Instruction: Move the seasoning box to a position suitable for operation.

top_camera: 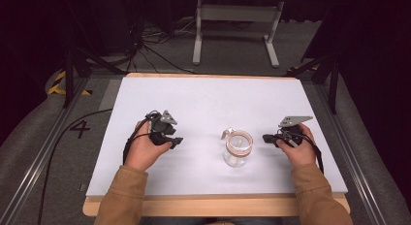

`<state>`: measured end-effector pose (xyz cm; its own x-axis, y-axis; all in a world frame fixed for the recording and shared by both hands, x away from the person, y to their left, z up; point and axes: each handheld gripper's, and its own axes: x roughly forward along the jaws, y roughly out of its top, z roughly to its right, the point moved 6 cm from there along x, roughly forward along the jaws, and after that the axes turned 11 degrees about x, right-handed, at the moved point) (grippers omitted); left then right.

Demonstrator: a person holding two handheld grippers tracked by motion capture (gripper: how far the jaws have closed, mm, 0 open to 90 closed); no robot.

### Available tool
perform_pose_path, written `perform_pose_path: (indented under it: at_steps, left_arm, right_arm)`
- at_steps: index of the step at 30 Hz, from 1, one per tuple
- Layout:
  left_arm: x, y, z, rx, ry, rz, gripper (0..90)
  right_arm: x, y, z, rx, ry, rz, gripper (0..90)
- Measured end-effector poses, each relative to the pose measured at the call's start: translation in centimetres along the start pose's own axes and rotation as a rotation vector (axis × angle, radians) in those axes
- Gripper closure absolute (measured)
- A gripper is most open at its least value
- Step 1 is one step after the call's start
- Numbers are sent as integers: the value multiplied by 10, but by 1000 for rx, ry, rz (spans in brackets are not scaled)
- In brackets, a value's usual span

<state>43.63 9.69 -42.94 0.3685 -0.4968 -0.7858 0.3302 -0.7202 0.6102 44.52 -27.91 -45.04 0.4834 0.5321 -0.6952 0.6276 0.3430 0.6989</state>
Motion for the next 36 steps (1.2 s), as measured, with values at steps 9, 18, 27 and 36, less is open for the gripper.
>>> perform_pose_path:
  at_steps: [9,18,27,36]
  left_arm:
    - [-14,-6,5,-65,-73,42,540]
    - [-23,-8,6,-109,-57,65,443]
    - [-22,-4,10,-99,-63,72,429]
    - [-20,-4,10,-97,-70,70,448]
  right_arm:
    - [-3,4,-11,-31,59,7,900]
    - [5,8,-27,-76,108,17,900]
    - [20,6,-40,-107,133,-15,900]
    - [25,2,-47,-140,129,-59,900]
